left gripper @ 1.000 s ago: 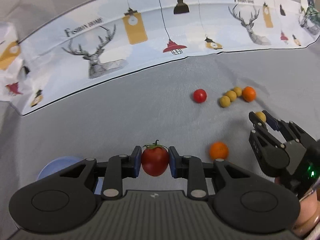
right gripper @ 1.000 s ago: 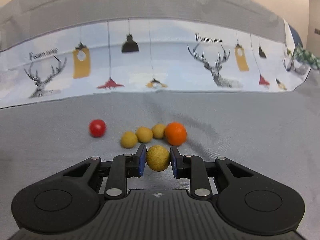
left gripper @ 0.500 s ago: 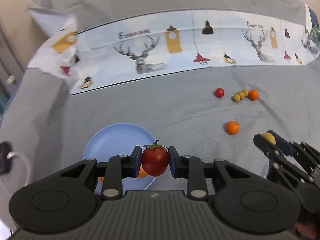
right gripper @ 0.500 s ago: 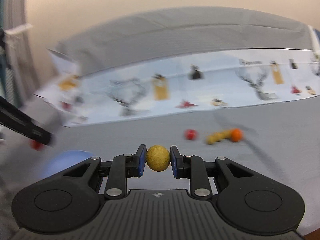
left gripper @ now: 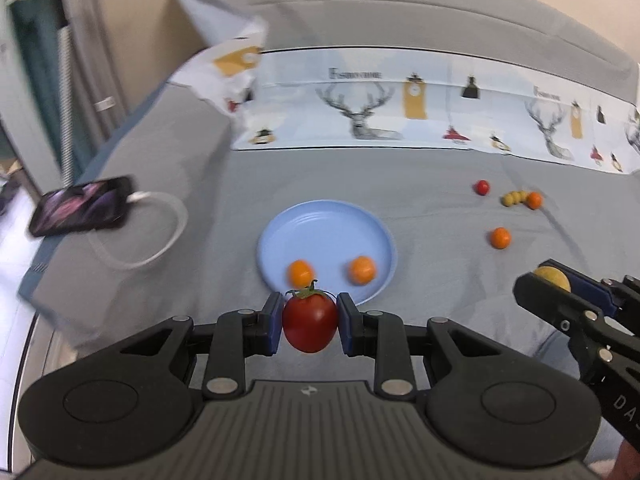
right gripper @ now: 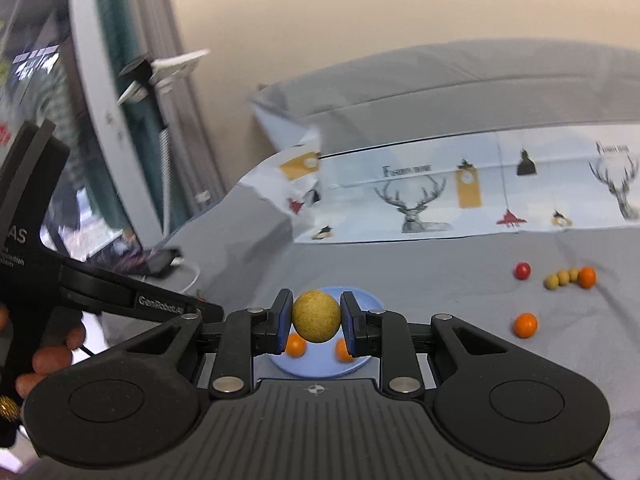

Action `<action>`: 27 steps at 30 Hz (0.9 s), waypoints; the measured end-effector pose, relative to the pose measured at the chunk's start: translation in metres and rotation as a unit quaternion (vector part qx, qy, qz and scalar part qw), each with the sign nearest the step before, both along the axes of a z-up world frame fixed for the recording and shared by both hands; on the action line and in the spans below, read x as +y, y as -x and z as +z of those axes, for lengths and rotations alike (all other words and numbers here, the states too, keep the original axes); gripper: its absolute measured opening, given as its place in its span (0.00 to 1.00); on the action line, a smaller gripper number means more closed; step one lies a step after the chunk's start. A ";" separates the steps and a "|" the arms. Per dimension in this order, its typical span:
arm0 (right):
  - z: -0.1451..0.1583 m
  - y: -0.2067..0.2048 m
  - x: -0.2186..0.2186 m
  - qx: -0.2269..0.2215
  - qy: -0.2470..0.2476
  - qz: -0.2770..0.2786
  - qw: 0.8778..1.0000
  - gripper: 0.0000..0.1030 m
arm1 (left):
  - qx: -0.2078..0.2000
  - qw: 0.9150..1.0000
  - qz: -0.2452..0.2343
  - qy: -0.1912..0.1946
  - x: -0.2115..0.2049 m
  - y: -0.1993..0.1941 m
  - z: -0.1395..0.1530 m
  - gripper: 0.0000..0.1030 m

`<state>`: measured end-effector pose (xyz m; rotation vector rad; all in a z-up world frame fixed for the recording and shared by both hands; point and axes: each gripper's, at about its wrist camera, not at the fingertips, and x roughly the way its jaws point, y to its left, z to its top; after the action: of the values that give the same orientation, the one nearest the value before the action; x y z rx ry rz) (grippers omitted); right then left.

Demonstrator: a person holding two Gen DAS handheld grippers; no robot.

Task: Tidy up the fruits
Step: 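Carry the red tomato and yellow fruit over the blue plate with both tools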

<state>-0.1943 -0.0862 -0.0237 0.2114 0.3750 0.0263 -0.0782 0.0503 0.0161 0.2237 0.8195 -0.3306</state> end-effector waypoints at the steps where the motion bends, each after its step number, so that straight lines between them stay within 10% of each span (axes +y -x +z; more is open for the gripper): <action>1: -0.001 0.001 0.007 0.005 0.006 0.004 1.000 0.27 | 0.000 1.000 0.005 0.002 0.008 0.003 -0.001 0.31; 27: 0.006 0.000 0.060 0.039 0.079 0.029 0.996 0.26 | 0.017 0.998 0.022 0.047 0.057 0.015 -0.016 0.31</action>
<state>-0.1940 -0.0258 -0.0177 0.0452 0.4593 0.0455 -0.0930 0.1073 0.0002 0.1116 0.8391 -0.3314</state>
